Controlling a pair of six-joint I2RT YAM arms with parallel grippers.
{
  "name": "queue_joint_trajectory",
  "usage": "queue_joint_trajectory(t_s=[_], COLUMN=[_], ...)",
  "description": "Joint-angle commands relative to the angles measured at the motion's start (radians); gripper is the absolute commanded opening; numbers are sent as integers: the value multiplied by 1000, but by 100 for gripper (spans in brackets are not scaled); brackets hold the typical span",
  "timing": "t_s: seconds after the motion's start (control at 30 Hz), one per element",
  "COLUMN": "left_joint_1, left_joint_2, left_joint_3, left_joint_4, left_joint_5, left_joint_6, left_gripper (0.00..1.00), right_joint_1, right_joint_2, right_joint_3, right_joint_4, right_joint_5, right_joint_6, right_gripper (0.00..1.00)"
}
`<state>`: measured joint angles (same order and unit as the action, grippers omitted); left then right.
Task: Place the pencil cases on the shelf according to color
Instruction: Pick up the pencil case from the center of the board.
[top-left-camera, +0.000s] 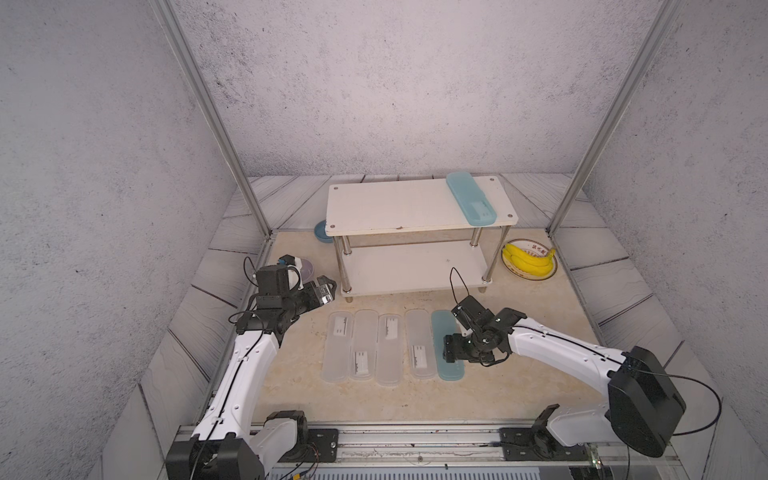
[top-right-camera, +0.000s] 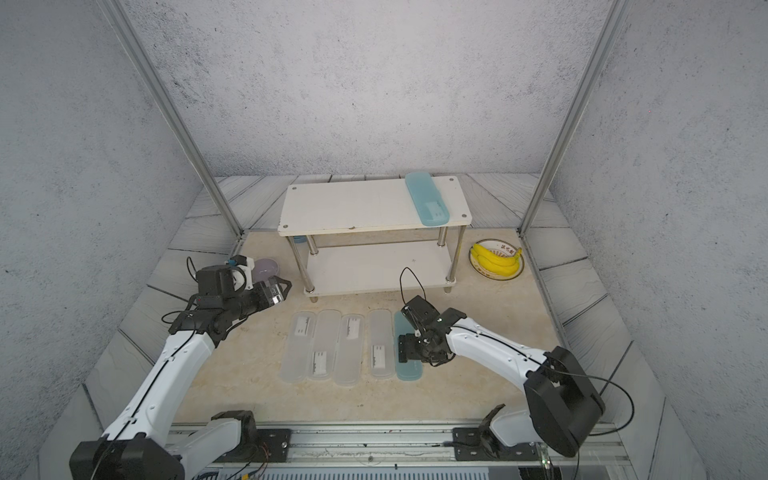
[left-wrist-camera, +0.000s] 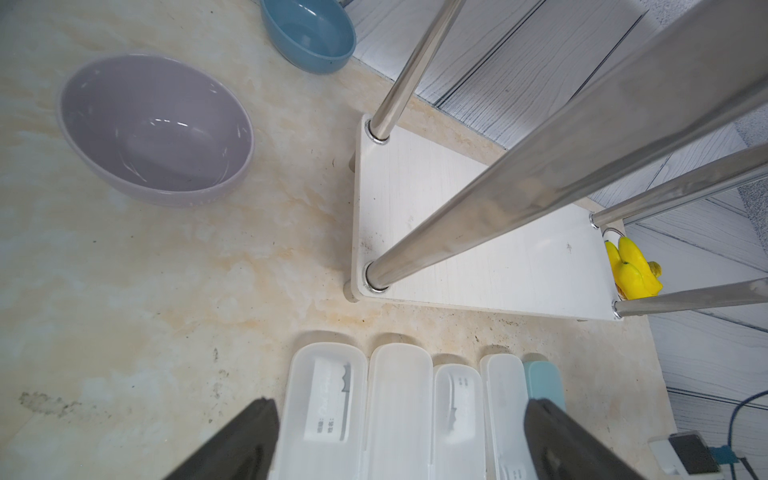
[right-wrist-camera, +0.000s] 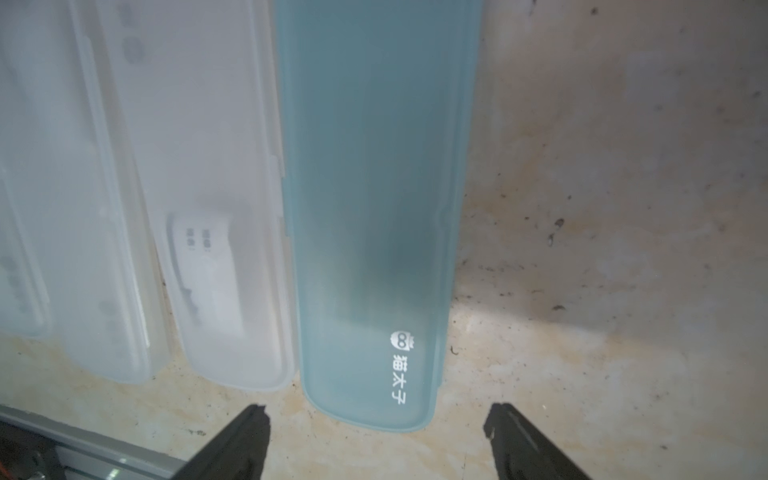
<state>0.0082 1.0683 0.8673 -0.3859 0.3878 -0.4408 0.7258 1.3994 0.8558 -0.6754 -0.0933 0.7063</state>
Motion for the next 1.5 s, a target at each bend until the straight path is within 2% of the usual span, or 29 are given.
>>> queue_joint_trajectory(t_s=[0.0, 0.37, 0.53, 0.7, 0.8, 0.97, 1.13, 1.33, 1.47], left_joint_1=[-4, -9, -26, -66, -80, -98, -106, -110, -112], left_joint_2=[-16, -33, -110, -158, -145, -144, -175, -180, -192], left_joint_3=[16, -16, -87, -107, -88, -70, -83, -106, -105], left_joint_4=[-9, -49, -44, -46, -70, -93, -101, -101, -106], left_joint_5=[-8, 22, 50, 24, 18, 4, -3, -7, -15], left_joint_6=[17, -36, -133, -151, -138, -126, -127, -123, -118], left_gripper=[99, 99, 99, 99, 99, 99, 99, 99, 99], right_joint_1=[17, 52, 52, 46, 40, 40, 40, 42, 42], right_joint_2=[32, 161, 182, 154, 132, 16, -95, 24, 69], right_joint_3=[-4, 42, 46, 23, 6, 21, 22, 31, 15], right_joint_4=[55, 13, -43, -90, -92, -80, -106, -93, -38], right_joint_5=[28, 107, 185, 257, 249, 155, 158, 103, 124], right_joint_6=[-7, -36, -34, -24, -31, -70, -153, -212, -215], right_gripper=[89, 89, 90, 90, 90, 90, 97, 98, 98])
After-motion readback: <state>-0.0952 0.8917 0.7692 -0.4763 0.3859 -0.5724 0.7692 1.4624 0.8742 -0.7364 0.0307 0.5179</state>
